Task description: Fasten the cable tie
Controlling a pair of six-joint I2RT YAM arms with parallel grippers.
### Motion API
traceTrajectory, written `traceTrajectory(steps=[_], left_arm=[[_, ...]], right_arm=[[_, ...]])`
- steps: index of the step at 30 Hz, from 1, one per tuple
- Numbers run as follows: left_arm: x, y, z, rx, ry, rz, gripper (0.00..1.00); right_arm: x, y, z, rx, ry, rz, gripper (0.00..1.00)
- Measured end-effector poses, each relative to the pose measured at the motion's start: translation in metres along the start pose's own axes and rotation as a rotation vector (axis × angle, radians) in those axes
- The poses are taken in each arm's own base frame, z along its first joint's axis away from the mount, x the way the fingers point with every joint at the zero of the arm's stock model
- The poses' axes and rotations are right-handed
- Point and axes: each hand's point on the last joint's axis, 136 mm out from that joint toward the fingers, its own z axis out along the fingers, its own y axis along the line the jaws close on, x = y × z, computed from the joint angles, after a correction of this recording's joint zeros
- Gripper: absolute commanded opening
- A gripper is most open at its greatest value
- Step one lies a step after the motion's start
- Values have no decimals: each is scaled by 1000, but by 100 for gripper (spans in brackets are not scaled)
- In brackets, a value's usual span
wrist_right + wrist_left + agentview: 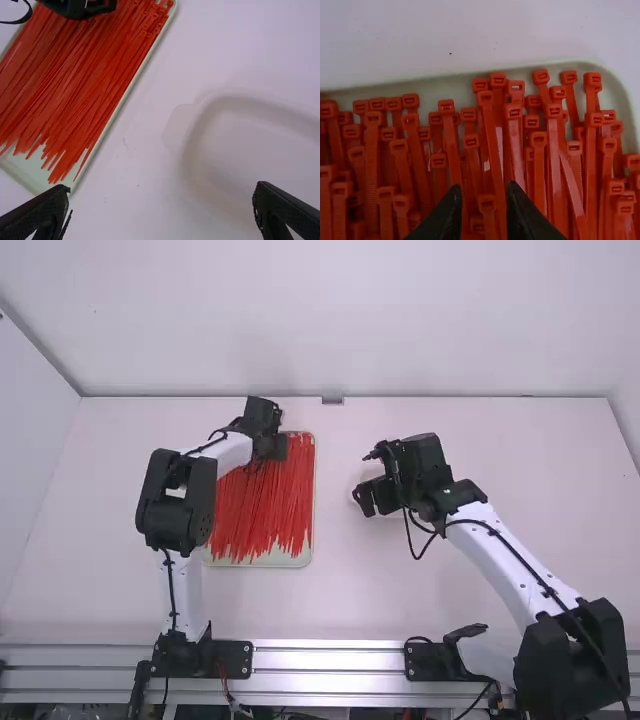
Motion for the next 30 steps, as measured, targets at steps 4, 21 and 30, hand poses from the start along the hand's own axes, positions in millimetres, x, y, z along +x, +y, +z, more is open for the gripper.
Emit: traceTrajectory(steps=[4, 21, 30], left_arm=[[0, 0, 0, 0, 0, 0, 24], [0, 0, 0, 0, 0, 1, 22], [0, 0, 0, 0, -1, 0, 21]], right_arm=[[0, 0, 0, 0, 0, 0, 98], [2, 0, 0, 0, 8, 2, 98], [2, 0, 0, 0, 9, 3, 98]])
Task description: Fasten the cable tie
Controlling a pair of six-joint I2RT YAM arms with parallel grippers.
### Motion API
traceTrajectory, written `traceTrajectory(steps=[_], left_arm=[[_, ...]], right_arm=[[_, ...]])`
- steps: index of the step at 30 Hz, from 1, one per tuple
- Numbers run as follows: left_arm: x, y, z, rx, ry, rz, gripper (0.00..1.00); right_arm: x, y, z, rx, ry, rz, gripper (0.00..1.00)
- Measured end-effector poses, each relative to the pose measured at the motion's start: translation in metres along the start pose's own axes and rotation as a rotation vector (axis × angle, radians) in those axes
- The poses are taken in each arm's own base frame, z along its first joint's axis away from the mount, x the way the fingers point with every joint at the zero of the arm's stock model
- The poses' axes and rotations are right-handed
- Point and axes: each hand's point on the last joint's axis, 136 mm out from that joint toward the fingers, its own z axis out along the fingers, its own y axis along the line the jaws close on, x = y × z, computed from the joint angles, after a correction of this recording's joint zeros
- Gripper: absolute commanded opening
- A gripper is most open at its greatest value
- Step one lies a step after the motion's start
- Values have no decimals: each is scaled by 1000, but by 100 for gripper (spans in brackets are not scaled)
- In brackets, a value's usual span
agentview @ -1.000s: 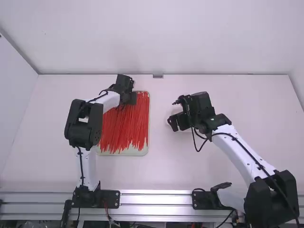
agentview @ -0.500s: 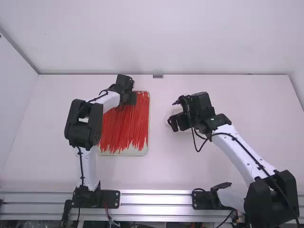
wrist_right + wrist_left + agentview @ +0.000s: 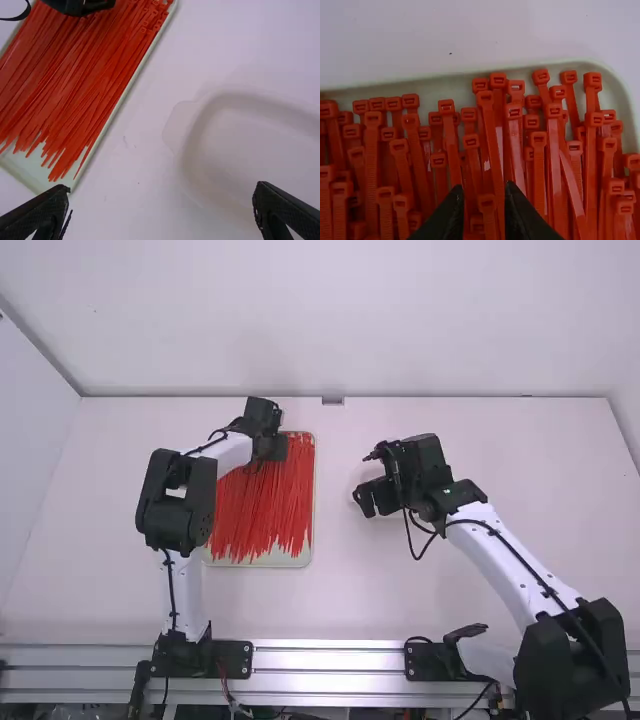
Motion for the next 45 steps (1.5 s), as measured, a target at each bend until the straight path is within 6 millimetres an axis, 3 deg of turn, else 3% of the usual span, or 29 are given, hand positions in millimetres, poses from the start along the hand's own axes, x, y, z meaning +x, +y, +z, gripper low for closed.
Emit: traceTrajectory(steps=[6, 11, 30, 45], left_arm=[[-5, -1, 1, 2, -30, 1, 22], [6, 1, 4, 0, -8, 0, 22], [7, 1, 4, 0, -4, -1, 20], [11, 1, 4, -1, 14, -1, 12]], right_arm=[[0, 0, 0, 0, 0, 0, 98], [0, 0, 0, 0, 1, 0, 98], [1, 0, 0, -1, 4, 1, 98], [1, 0, 0, 0, 4, 1, 98]])
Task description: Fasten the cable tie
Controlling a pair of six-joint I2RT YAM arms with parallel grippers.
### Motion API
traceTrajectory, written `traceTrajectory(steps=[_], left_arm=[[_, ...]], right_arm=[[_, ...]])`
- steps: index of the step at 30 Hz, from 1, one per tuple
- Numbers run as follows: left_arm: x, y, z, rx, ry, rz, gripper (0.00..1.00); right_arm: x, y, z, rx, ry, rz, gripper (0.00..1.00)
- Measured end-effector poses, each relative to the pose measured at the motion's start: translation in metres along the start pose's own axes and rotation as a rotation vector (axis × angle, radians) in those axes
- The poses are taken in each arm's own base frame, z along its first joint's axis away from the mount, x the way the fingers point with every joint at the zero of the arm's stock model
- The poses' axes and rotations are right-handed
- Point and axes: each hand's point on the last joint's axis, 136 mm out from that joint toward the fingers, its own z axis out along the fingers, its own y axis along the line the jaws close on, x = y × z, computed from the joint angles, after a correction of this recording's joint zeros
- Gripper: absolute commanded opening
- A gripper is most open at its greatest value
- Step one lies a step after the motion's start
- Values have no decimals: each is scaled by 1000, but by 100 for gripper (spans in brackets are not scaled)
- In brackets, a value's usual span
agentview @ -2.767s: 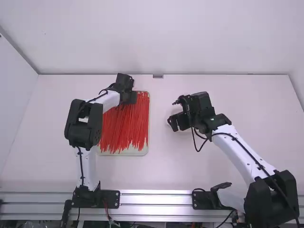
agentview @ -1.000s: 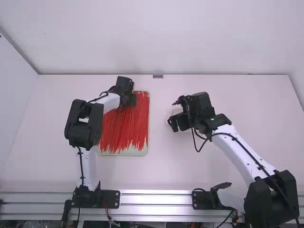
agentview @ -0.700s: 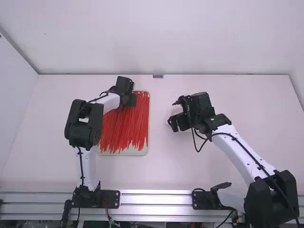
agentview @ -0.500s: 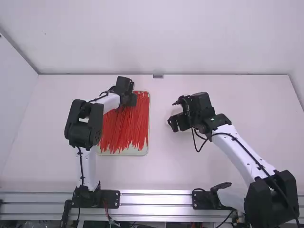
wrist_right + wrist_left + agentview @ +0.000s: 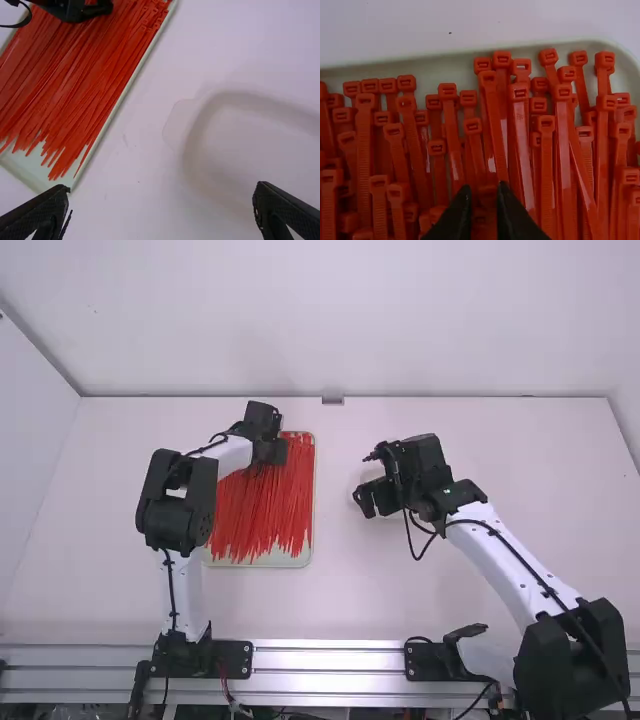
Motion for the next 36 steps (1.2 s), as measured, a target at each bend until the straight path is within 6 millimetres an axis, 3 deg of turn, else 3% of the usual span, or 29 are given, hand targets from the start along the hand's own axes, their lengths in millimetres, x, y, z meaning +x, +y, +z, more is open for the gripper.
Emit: traceTrajectory(steps=[18, 27, 32, 36], left_arm=[[-18, -1, -1, 5, -73, -9, 3], [-17, 0, -3, 0, -49, -59, 2], [-28, -1, -18, -2, -52, -70, 2], [-44, -5, -58, 3, -87, -69, 2]], right_arm=[[2, 0, 0, -1, 10, 2, 98], [2, 0, 0, -1, 8, 2, 98], [2, 0, 0, 0, 7, 2, 98], [0, 0, 0, 0, 1, 0, 98]])
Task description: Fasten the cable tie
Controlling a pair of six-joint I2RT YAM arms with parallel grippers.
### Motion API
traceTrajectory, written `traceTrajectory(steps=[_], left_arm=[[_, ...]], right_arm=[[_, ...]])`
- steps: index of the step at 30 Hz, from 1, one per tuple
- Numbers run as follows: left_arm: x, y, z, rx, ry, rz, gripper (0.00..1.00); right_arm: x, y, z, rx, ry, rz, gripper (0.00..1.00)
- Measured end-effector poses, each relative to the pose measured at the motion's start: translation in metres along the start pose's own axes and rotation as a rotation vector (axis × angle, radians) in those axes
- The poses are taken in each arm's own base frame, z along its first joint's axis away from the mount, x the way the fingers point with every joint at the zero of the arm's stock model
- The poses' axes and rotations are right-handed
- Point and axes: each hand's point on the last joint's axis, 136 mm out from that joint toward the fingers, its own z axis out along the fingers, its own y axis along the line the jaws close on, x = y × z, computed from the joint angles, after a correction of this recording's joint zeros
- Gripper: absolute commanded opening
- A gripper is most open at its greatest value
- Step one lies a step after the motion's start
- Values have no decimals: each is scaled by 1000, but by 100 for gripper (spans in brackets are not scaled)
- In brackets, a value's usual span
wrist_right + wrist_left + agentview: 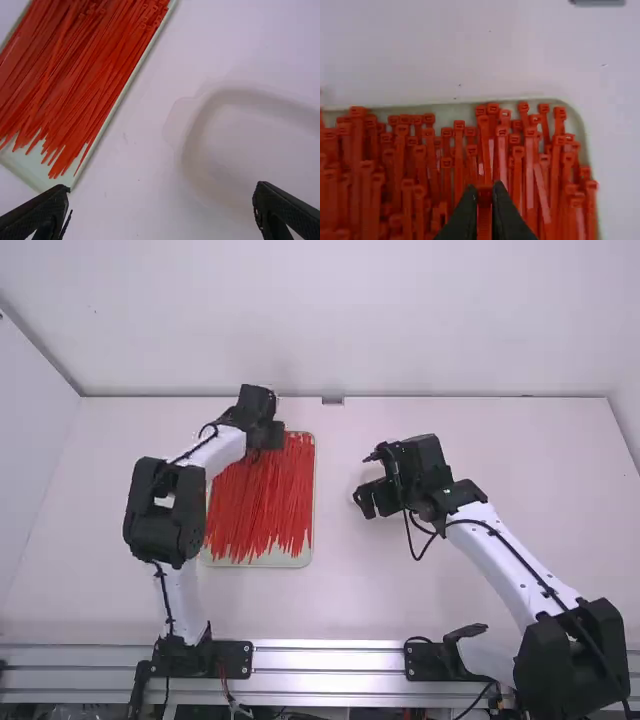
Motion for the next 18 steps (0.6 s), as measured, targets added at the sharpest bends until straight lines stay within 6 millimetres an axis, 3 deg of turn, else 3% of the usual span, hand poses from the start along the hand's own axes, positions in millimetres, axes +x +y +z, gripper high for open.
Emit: traceTrajectory(steps=[9, 18], left_arm=[[-28, -8, -95, 11, -75, 12, 2], [-42, -23, -173, -35, -233, 55, 2]], right_arm=[[-5, 0, 0, 1, -20, -5, 98], [-8, 0, 0, 1, -30, -8, 98]])
